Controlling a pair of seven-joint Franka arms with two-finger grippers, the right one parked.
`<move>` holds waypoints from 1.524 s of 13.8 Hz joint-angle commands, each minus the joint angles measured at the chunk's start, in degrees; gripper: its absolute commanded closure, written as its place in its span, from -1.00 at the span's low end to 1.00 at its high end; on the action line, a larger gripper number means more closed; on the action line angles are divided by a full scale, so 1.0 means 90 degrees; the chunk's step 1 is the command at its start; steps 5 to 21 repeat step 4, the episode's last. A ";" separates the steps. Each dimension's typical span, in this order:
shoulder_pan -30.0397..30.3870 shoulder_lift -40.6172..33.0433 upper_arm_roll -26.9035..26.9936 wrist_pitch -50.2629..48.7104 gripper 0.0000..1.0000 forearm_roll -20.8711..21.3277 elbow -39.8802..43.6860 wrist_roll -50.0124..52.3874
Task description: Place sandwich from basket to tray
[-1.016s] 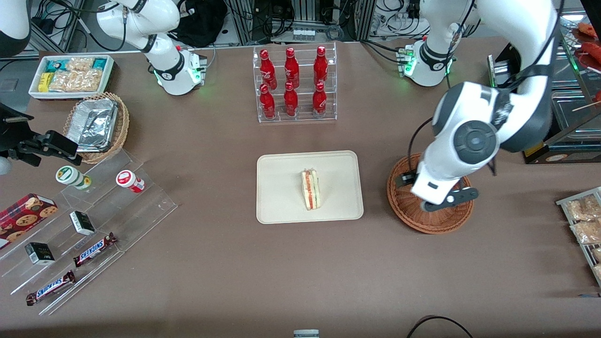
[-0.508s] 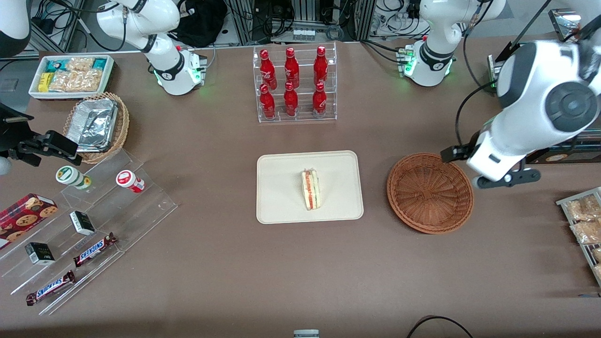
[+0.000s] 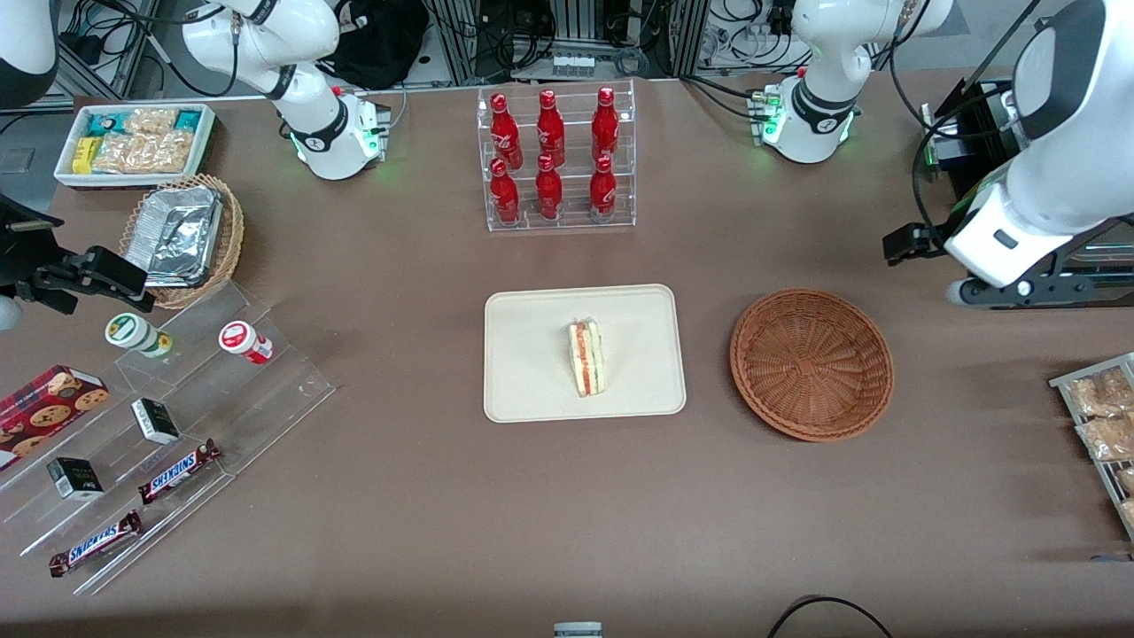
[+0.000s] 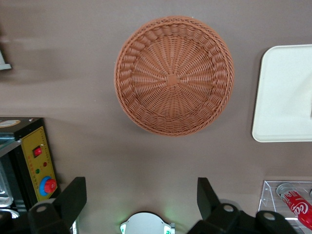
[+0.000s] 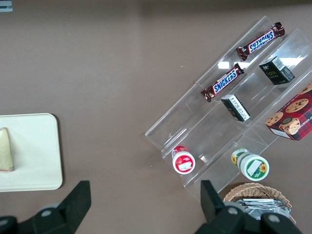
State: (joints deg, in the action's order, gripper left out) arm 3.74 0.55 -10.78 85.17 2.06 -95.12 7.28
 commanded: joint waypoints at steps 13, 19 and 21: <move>0.0092 -0.0305 0.0192 -0.0205 -1.00 -0.0073 0.0188 -0.0184; 0.0092 -0.0305 0.0192 -0.0205 -1.00 -0.0073 0.0188 -0.0184; 0.0092 -0.0305 0.0192 -0.0205 -1.00 -0.0073 0.0188 -0.0184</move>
